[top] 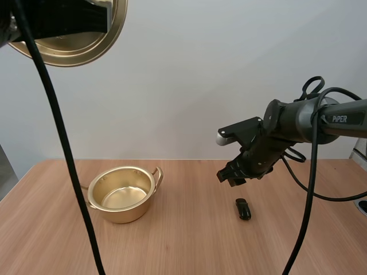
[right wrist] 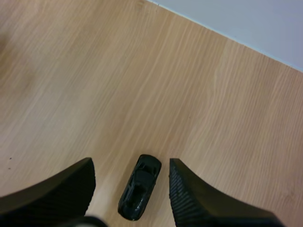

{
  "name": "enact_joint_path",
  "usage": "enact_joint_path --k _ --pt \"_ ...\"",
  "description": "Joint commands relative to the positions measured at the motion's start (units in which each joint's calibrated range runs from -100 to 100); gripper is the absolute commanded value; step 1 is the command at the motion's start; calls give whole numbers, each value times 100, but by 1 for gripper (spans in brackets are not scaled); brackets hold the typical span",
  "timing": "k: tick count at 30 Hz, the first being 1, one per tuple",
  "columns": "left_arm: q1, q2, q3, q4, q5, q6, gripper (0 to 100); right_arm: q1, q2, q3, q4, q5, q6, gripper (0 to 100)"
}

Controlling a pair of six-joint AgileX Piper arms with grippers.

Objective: Open the pot, put the car inside, and close it

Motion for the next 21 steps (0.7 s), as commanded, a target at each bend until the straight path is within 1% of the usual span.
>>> enact_joint_path --k 1,6,8,12,21 --pt "-1 7 -2 0 -32 -27 0 -3 9 -4 -1 27 27 79" --pt "-1 7 -2 0 -252 -27 0 -3 21 -4 -25 27 68 79" --pt "-1 7 -2 0 -470 -27 0 -3 87 -4 -156 27 165 79" --pt "-1 7 -2 0 -549 -27 0 -3 490 -4 -391 27 296 79" --pt "-1 7 -2 0 -531 -27 0 -3 1255 -4 -399 -159 363 77"
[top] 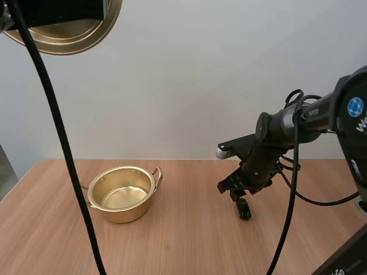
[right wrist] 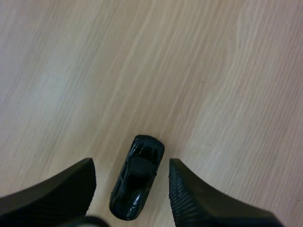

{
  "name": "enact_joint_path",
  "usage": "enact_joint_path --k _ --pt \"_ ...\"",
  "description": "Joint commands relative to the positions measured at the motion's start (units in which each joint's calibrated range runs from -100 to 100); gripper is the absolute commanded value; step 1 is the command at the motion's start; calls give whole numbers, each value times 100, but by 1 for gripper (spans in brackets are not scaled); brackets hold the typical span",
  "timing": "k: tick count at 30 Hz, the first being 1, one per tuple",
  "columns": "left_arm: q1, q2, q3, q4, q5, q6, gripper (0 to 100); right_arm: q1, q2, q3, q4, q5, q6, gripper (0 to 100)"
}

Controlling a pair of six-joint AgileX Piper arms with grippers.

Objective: Open the pot, put the car inside, and close it

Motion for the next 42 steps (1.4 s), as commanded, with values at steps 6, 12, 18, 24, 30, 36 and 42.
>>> enact_joint_path --k 6,12,18,24,30,36,42 --pt "-1 7 -2 0 -8 5 0 -3 460 -4 7 0 27 77" --pt "-1 7 -2 0 -42 5 0 -3 571 -4 -46 55 27 77" --pt "-1 7 -2 0 -64 5 0 -3 569 -4 -107 55 27 77" --pt "-1 7 -2 0 -64 5 0 -3 569 -4 -105 -68 27 74" --pt "-1 7 -2 0 -64 5 0 -3 630 -4 -105 -82 15 74" --pt "-1 7 -2 0 -64 5 0 -3 865 -4 -116 -126 15 74" --pt "-1 7 -2 0 -64 5 0 -3 974 -4 -116 -213 15 53"
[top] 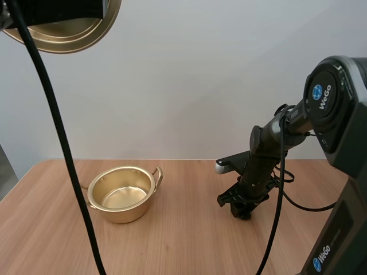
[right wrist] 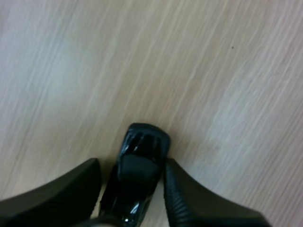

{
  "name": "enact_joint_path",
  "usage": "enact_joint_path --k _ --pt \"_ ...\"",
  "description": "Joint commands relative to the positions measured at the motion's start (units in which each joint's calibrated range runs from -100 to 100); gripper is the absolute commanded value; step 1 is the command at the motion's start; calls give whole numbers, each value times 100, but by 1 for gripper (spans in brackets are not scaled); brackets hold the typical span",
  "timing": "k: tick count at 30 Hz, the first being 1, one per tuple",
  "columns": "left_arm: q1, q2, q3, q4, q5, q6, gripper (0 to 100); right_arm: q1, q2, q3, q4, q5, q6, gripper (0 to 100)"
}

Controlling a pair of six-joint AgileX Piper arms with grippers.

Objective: Open the pot, put the car inside, and close it

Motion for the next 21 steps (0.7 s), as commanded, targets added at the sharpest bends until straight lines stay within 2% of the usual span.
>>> enact_joint_path --k 1,2,4,14,17,21 --pt "-1 7 -2 0 3 5 0 -3 -2 -4 -18 -86 -7 41" --pt "-1 7 -2 0 3 5 0 -3 -2 -4 -33 -107 -20 30" --pt "-1 7 -2 0 3 5 0 -3 -2 -4 -100 -194 -27 0" --pt "-1 7 -2 0 -18 5 0 -3 -624 -4 -196 -724 -130 0" --pt "-1 7 -2 -50 -176 5 0 -3 -1133 -4 72 -1203 -439 0" --pt "27 7 -35 -76 -257 5 0 6 -1765 -77 753 -1639 -1189 0"
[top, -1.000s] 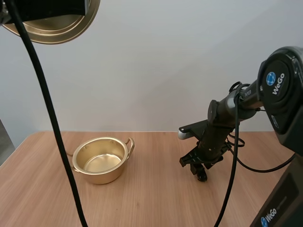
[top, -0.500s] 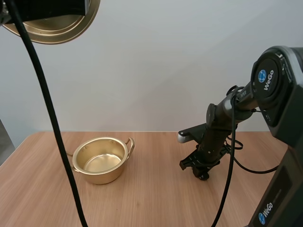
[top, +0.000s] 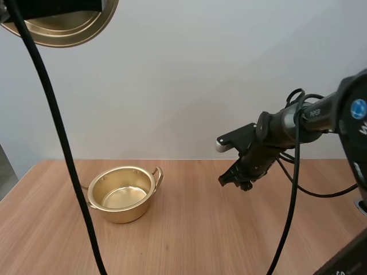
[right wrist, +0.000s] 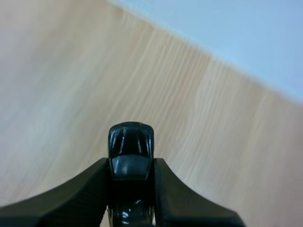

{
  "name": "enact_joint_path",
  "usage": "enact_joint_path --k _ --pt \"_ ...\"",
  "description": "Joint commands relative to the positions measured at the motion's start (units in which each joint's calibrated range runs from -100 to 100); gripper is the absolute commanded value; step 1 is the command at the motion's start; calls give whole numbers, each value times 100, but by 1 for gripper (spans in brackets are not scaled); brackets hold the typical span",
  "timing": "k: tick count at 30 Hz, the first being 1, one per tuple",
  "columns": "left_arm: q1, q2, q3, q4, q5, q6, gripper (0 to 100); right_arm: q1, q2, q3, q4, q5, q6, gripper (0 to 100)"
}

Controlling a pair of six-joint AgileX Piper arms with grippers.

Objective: Open the pot, put the car inside, and close it

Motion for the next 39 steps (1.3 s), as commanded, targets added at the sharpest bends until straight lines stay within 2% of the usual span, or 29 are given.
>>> enact_joint_path --k 1,3,9,18,22,25,31,39 --pt "14 7 -33 -6 7 5 0 35 -521 -146 634 -188 -749 0" --pt "14 7 -110 -6 -34 25 0 109 -677 -336 937 -188 -973 0" --pt "14 -118 -535 -40 -575 -67 0 560 -759 -976 1444 84 -973 0" --pt "14 -218 -1075 -67 -562 -67 0 1609 -748 -1051 1593 -341 -973 0" --pt "14 -218 -1340 -67 -94 -67 0 2023 -748 -1068 1582 -961 -973 0" --pt "14 -218 -1482 -67 141 -67 0 2268 -540 -1290 1556 -1004 -973 0" --pt "14 -267 -1635 -67 141 -67 0 2486 290 -1896 1610 -238 -955 0" --pt "25 -299 -1637 -49 75 -58 0 2487 1424 -2286 1685 -227 -955 0"
